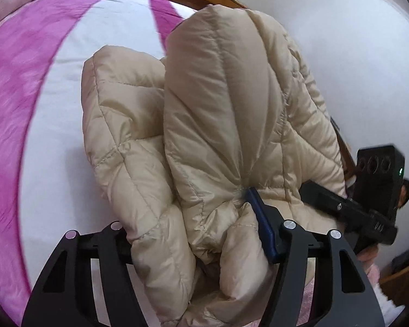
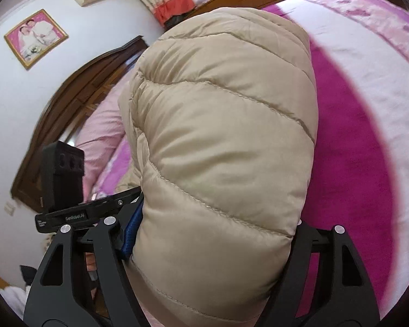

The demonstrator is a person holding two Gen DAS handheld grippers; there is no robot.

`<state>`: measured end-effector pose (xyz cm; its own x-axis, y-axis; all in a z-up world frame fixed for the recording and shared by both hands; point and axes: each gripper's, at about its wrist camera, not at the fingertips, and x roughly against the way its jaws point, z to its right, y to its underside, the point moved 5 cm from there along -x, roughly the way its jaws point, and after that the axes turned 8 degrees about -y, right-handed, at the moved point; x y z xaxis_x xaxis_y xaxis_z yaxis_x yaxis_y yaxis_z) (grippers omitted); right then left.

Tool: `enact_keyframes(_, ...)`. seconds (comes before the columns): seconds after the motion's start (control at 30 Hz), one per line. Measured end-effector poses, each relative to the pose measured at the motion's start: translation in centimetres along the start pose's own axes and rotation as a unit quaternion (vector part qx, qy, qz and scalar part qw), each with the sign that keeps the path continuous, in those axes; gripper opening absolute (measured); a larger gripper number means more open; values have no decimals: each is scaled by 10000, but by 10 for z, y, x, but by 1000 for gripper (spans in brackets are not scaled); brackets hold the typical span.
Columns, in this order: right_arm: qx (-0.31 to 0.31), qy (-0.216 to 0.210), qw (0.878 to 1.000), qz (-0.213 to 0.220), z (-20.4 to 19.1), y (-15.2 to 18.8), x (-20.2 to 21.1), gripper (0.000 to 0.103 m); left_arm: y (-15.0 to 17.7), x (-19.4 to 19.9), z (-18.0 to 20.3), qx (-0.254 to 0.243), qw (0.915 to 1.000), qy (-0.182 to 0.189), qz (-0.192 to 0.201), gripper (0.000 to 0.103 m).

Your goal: Fold large clothes

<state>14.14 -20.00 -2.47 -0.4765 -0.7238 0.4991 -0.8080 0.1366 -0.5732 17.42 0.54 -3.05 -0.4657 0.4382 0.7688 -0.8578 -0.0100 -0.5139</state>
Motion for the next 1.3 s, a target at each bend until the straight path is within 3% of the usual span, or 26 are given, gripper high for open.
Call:
enact_keyframes(0.07,-132,167,9997,-150,21,3,1,72,0,-17,9,-104,9998,-111,-164,62)
enact_keyframes(0.2,-426,315,9978,-409,46,26,-13,78,12,-33,13,-534,9954,-752,-271,63)
enact_keyframes(0.43,-37,786,9943,-725,33,26,-33,86,22,-29,-14,-472,9893,-1333,-351,72)
enact_keyframes(0.6,41,1125,9911,-716,21,15,-50,92,36,-21,-19,-424,9849,-1659,-251,80)
enact_keyframes(0.77,-56,1369,9893,-492,14,19,-16,94,41,12,-5,-561,9801,-1904,-6,83)
enact_keyframes(0.97,211,1776,9836,-241,1,37,24,98,59,59,18,-677,9754,-2082,267,97)
enact_keyframes(1.3,419,2186,9749,-28,-32,76,61,98,82,81,38,-730,9676,-2369,488,97)
